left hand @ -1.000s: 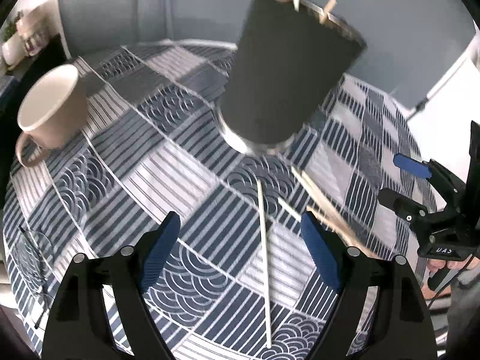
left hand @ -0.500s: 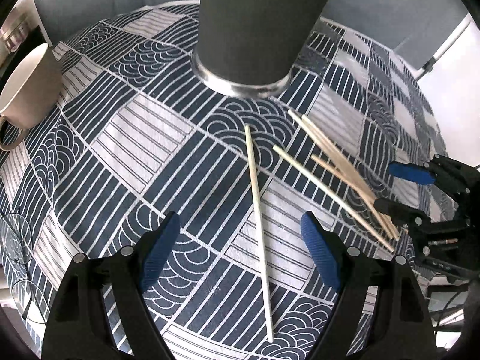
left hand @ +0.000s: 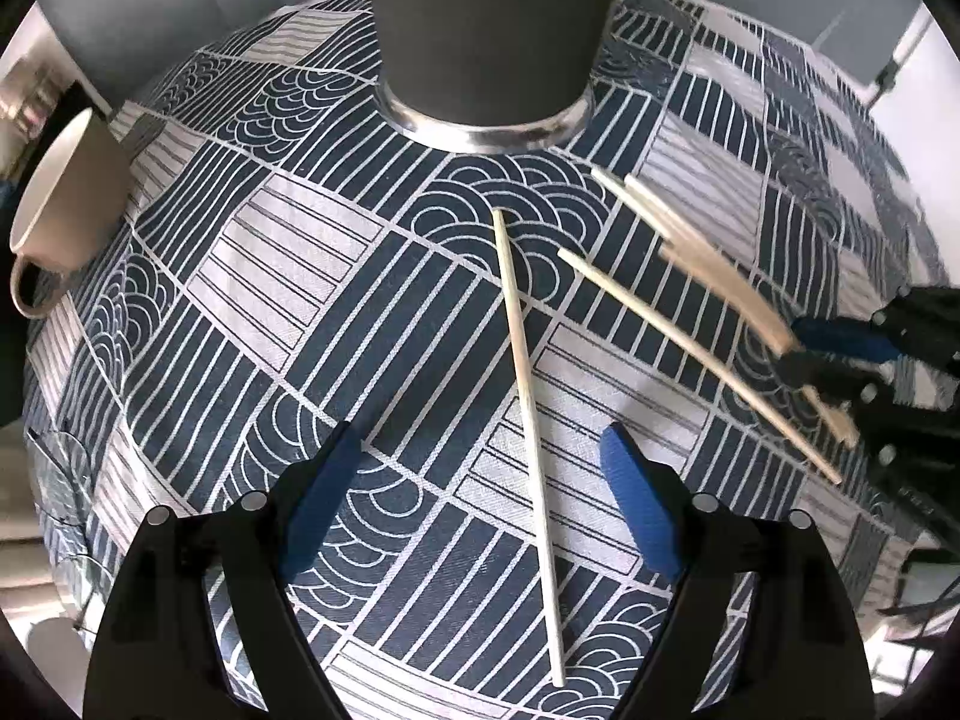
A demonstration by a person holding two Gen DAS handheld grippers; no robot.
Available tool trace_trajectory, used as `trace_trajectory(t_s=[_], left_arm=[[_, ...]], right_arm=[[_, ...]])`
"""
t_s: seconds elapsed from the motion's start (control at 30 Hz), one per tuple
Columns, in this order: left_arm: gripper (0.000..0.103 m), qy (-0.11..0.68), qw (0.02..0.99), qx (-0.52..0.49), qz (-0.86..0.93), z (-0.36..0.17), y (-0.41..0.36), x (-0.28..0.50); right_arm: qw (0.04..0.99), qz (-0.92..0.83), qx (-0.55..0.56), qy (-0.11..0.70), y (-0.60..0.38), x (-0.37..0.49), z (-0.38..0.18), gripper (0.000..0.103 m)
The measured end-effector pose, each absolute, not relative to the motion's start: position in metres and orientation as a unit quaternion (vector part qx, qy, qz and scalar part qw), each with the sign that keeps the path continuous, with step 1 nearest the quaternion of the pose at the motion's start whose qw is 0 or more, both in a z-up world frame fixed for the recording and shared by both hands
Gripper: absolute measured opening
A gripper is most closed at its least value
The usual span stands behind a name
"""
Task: Organize utensils
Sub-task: 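Move both grippers back down to the remaining sticks on the cloth, then grasp a wooden stick with the right gripper while the left gripper grasps another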
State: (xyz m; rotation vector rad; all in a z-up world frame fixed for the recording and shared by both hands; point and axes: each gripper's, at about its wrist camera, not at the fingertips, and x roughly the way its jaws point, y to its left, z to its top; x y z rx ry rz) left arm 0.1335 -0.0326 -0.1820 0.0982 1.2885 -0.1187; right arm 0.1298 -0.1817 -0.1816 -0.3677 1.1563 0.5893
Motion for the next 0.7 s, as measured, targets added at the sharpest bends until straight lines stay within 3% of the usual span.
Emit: trace_trajectory(t_s=[0.1,0.2,0.27,0.5,0.57,0.7], left_arm=[[0.075,0.6,0.798,0.04,-0.051,-0.182,-0.033,0.136],[0.062,0.603,0.796,0.032,-0.042,-0.179,-0.026,0.138],[0.049,0.606,0.794,0.027,-0.037,-0.176,-0.019,0.14],[0.025,0.612,0.791,0.009,-0.022,-0.173,0.001,0.138],[0.007,0.616,0.787,-0.004,-0.024,-0.172,0.008,0.137],[0.005,0.623,0.781,-0.024,-0.033,-0.172,0.015,0.139]], right_arm=[[0.783,0.273,-0.153,0.537,-0.187,0.132,-0.182,0.014],[0.783,0.272,-0.133,0.543,-0.193,0.135,-0.181,0.013],[0.786,0.271,-0.115,0.543,-0.198,0.136,-0.178,0.005],[0.792,0.249,-0.09,0.549,-0.217,0.142,-0.179,0.005],[0.794,0.247,-0.077,0.55,-0.224,0.143,-0.177,0.005],[0.797,0.242,-0.065,0.549,-0.232,0.144,-0.172,0.005]])
